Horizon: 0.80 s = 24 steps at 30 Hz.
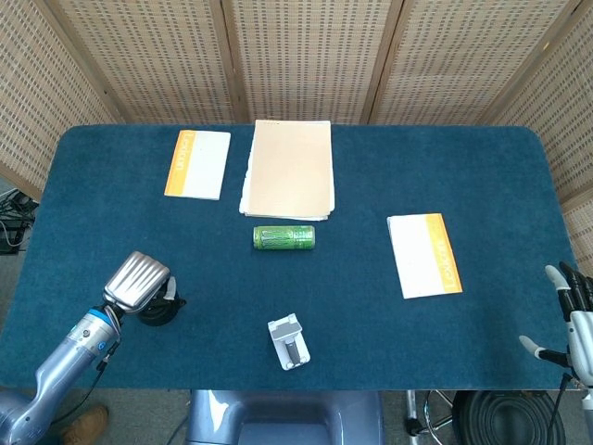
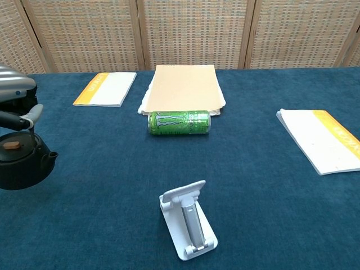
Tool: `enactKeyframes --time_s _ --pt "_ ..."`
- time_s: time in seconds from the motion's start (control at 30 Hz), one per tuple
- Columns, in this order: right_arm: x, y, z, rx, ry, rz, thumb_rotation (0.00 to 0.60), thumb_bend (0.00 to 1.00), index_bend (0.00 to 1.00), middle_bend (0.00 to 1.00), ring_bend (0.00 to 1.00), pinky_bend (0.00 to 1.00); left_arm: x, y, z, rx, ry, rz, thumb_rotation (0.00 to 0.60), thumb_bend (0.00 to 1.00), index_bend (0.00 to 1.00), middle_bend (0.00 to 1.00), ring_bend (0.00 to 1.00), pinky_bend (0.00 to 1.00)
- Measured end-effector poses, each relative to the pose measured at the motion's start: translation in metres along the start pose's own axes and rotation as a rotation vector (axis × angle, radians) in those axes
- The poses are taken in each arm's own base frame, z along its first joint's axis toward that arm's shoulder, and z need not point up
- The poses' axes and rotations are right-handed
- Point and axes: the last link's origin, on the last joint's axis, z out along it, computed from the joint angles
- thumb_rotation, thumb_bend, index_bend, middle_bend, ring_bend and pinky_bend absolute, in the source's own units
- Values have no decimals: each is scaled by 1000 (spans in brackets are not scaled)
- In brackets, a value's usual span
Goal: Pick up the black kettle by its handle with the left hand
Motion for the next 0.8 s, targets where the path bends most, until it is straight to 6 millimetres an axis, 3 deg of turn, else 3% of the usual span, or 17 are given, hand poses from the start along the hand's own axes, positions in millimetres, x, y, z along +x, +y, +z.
enactKeyframes --time_s 0.13,0.23,0.8 --pt "0 0 0 0 1 1 600 0 0 0 0 0 -1 1 0 1 1 8 524 1000 1000 1000 865 915" --pt "1 0 0 0 2 2 600 0 0 0 0 0 -1 2 0 8 2 8 585 1000 1000 1000 869 937" --pt "1 0 0 0 3 4 600 0 0 0 0 0 5 5 3 -15 45 41 600 1000 1000 1000 876 957"
